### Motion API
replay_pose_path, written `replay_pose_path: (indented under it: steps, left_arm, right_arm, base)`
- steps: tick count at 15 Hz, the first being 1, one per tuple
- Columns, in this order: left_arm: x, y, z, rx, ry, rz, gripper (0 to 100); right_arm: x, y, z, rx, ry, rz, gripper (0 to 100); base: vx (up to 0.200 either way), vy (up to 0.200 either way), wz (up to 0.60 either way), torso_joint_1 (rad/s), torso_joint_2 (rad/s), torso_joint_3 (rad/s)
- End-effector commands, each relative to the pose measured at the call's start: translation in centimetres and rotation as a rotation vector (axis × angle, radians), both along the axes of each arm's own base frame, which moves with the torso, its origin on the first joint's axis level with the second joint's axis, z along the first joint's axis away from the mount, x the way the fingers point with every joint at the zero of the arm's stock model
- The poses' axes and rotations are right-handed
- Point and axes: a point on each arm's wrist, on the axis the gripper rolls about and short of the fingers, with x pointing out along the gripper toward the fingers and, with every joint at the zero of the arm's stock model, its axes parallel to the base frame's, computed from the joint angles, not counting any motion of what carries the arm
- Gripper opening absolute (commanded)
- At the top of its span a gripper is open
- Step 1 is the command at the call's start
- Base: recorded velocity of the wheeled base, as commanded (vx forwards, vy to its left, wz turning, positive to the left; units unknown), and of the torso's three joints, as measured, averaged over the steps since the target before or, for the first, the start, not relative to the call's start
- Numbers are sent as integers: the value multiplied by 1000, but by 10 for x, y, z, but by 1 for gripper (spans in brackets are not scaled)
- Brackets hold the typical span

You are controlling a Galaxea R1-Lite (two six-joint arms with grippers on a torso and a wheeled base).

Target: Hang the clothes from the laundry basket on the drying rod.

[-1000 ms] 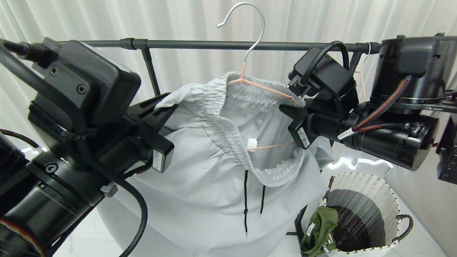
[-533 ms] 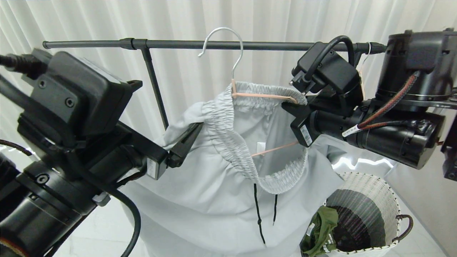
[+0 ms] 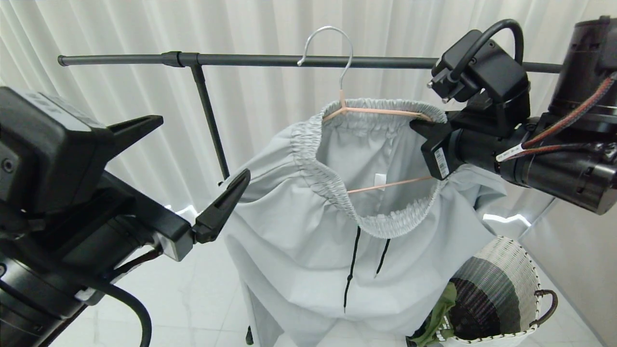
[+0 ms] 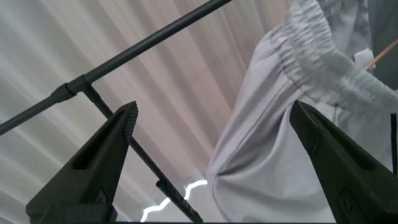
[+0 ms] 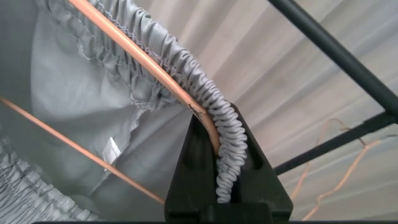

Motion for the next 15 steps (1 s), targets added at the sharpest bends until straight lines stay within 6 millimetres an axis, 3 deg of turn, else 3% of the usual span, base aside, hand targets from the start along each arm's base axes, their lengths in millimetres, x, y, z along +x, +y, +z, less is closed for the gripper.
replay_pose_path:
  steps: [1, 3, 5, 9, 15]
  left_arm:
    - [-3, 4, -2, 0, 1, 1, 100]
    - [-5, 12, -18, 23, 41, 27, 100]
    - [-1, 30, -51, 35, 157, 118, 100]
    - [9, 40, -83, -65, 332, 177, 100]
    - [31, 62, -92, -80, 405, 148, 100]
  right_arm:
    - [-1, -7, 6, 17, -16, -16, 0]
    - [-2, -13, 11, 30, -26, -28, 0]
    - [-7, -22, 18, 52, -46, -37, 0]
    - [-10, -25, 21, 63, -53, -36, 0]
    - [-18, -30, 28, 104, -61, -21, 0]
  base:
    - [0, 0, 0, 0, 0, 0]
    - [0, 0, 0, 0, 0, 0]
    - [0, 0, 0, 0, 0, 0]
    - [0, 0, 0, 0, 0, 0]
    - [0, 0, 0, 0, 0, 0]
